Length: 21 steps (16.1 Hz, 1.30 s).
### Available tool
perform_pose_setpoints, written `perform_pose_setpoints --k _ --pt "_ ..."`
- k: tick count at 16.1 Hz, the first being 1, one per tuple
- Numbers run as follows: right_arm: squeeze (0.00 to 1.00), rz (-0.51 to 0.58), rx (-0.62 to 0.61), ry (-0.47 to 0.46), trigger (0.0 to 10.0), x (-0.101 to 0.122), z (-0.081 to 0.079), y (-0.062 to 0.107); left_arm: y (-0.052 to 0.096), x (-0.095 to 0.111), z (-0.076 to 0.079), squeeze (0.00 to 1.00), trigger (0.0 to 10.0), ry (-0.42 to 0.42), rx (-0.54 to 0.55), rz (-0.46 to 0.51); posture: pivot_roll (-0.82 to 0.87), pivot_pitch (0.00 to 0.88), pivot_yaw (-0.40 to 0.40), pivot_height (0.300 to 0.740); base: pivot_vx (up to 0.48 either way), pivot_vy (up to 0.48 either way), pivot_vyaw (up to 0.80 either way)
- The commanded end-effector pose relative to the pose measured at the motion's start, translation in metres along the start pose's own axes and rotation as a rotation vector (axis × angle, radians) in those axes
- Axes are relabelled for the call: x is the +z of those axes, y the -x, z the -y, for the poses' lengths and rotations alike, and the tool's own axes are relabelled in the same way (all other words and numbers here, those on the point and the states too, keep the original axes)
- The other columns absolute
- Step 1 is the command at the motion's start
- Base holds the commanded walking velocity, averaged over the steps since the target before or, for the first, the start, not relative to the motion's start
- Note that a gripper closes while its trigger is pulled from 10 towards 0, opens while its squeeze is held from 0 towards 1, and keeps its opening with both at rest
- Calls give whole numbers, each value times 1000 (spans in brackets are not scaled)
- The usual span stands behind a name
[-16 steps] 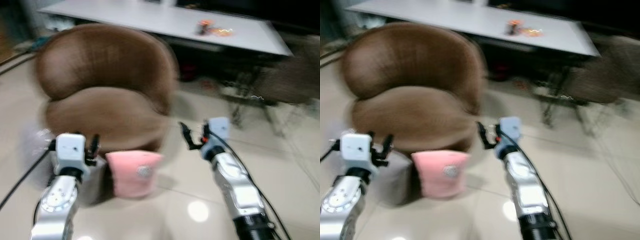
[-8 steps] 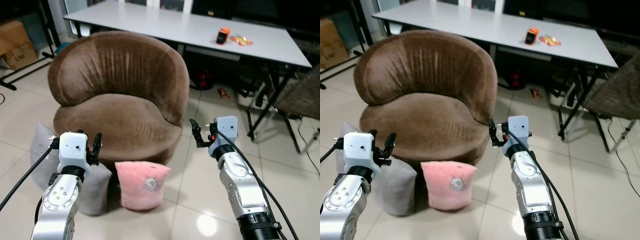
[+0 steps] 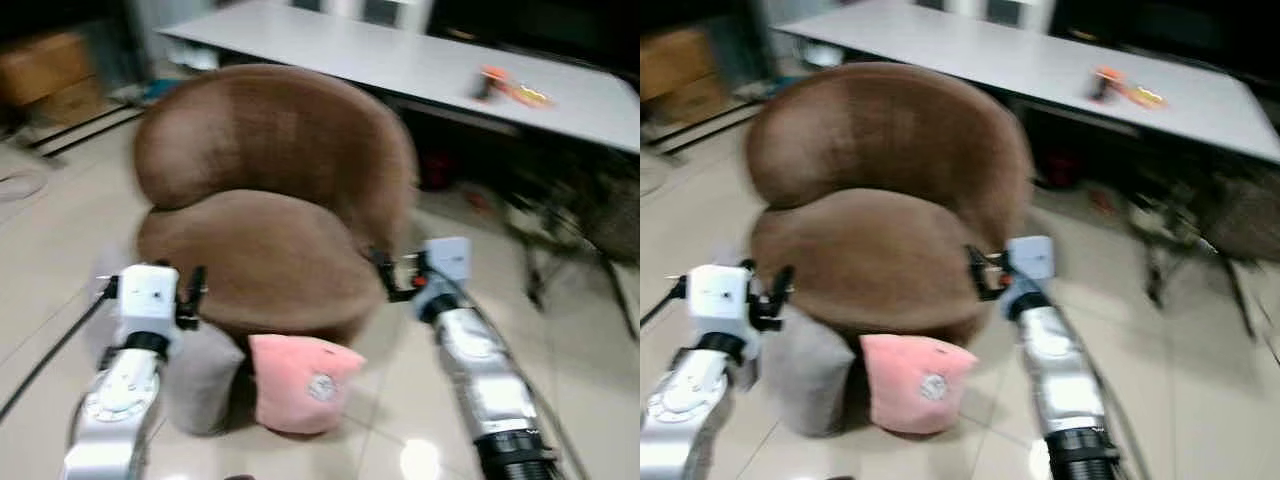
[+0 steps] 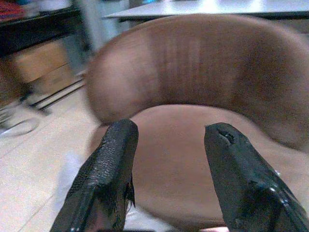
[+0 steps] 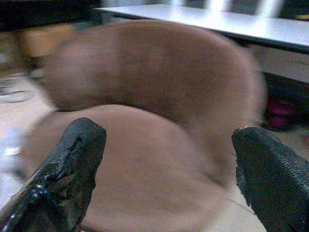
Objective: Move the pillow to the sofa from floor
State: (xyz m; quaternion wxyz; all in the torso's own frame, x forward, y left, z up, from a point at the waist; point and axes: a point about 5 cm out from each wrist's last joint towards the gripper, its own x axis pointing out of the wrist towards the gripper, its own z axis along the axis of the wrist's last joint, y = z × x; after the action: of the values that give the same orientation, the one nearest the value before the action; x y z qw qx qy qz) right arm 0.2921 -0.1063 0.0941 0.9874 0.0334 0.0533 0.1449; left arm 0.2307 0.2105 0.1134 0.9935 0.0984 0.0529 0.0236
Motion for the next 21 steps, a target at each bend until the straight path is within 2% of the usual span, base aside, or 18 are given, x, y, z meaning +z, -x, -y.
perform_pose_setpoints --k 1,3,9,11,16,21 --pt "0 8 -37 8 10000 4 8 1 0 2 4 0 10000 -5 -16 9 -1 0 -53 740 307 0 625" --pt "0 3 -52 -8 10000 2 9 1 1 2 3 0 10000 -10 -17 7 0 0 -51 740 308 0 0" --pt "0 -13 -126 60 10000 0 17 1 2 1 4 0 10000 -20 -28 3 5 0 -58 740 307 0 0" --pt "0 -22 -119 22 10000 -1 18 0 2 1 4 0 10000 -21 -27 3 5 0 -60 740 306 0 0" --pt "0 -3 -123 53 10000 2 20 -2 1 2 4 0 10000 -19 -24 8 15 0 -71 740 308 0 0" --pt "0 11 -119 0 10000 4 19 -4 -3 1 5 0 10000 -21 -38 7 2 0 -55 740 309 0 0"
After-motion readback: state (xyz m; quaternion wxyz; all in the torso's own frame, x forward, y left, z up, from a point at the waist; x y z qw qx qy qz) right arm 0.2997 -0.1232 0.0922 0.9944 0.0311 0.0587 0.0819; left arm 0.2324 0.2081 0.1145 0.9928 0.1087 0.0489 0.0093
